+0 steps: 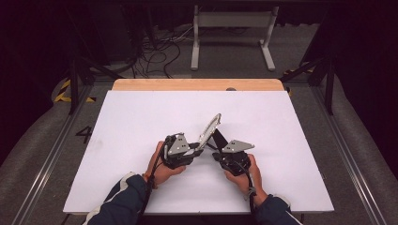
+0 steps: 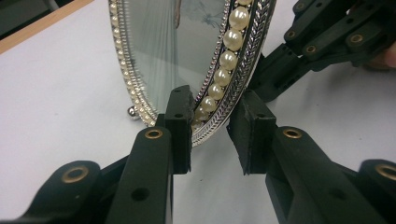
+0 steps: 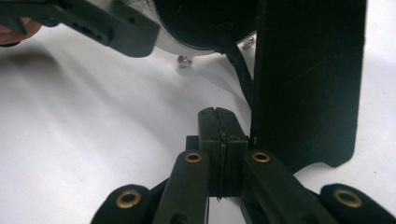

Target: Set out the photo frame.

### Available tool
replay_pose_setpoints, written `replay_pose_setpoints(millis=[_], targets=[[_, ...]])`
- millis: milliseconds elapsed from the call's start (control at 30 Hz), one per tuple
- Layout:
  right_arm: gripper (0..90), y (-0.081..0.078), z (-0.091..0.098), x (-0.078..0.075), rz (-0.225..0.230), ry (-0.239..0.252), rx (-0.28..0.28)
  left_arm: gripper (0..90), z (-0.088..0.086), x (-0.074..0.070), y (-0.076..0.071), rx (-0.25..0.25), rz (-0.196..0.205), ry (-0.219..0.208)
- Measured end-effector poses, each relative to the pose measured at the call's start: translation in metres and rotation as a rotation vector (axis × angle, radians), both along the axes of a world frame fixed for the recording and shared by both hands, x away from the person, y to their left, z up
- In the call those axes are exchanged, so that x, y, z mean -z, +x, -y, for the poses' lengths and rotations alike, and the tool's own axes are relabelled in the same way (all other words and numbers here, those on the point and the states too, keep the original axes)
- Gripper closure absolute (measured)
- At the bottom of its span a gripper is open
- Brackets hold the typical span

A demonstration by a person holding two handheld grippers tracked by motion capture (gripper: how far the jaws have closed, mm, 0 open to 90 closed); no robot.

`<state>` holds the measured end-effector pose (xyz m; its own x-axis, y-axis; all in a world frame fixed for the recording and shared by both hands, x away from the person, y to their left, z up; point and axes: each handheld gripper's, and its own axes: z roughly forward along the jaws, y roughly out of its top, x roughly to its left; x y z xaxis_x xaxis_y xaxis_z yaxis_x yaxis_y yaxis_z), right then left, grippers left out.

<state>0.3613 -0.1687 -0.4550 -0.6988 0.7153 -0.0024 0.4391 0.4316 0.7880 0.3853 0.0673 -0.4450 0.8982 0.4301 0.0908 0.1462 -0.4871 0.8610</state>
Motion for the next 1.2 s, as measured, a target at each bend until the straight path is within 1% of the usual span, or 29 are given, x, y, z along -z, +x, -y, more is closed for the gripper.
replay_pose_setpoints(millis=[133,200,267,367,500,567,633,800,867,1100,1200], targets=[[90.0,0.004,0.005,0.000,0.001,0.002,0.014,69.4,0.002,0.001,-0.001,0.009,-0.005,-0.007],[90.0,0.005,0.007,0.000,0.004,0.000,0.018,69.8,0.003,0.000,-0.001,0.014,-0.004,-0.001],[90.0,0.008,0.011,0.001,0.014,0.004,0.011,69.9,0.003,0.001,-0.001,0.014,-0.008,-0.002],[90.0,0.009,0.011,0.001,0.016,-0.002,0.005,69.9,0.003,0.001,-0.001,0.016,-0.009,-0.003],[90.0,0.010,0.012,0.001,0.012,-0.006,-0.005,69.8,0.003,0.001,0.000,0.019,-0.009,-0.006],[90.0,0.011,0.012,0.001,0.012,-0.009,-0.005,69.6,0.003,0.001,0.000,0.020,-0.013,-0.013],[90.0,0.011,0.012,0.001,0.009,-0.011,-0.003,69.6,0.004,0.001,0.001,0.026,-0.011,-0.012],[90.0,0.012,0.014,0.001,0.011,-0.012,0.006,69.4,0.005,0.001,0.000,0.027,-0.012,-0.011],[90.0,0.013,0.015,0.001,0.014,-0.009,0.013,69.7,0.006,0.002,0.000,0.026,-0.018,-0.014],[90.0,0.015,0.017,0.001,0.013,0.002,0.026,70.9,0.006,0.001,0.000,0.037,-0.020,-0.018],[90.0,0.016,0.019,0.002,0.020,0.004,0.038,71.2,0.007,0.002,0.001,0.043,-0.020,-0.011]])
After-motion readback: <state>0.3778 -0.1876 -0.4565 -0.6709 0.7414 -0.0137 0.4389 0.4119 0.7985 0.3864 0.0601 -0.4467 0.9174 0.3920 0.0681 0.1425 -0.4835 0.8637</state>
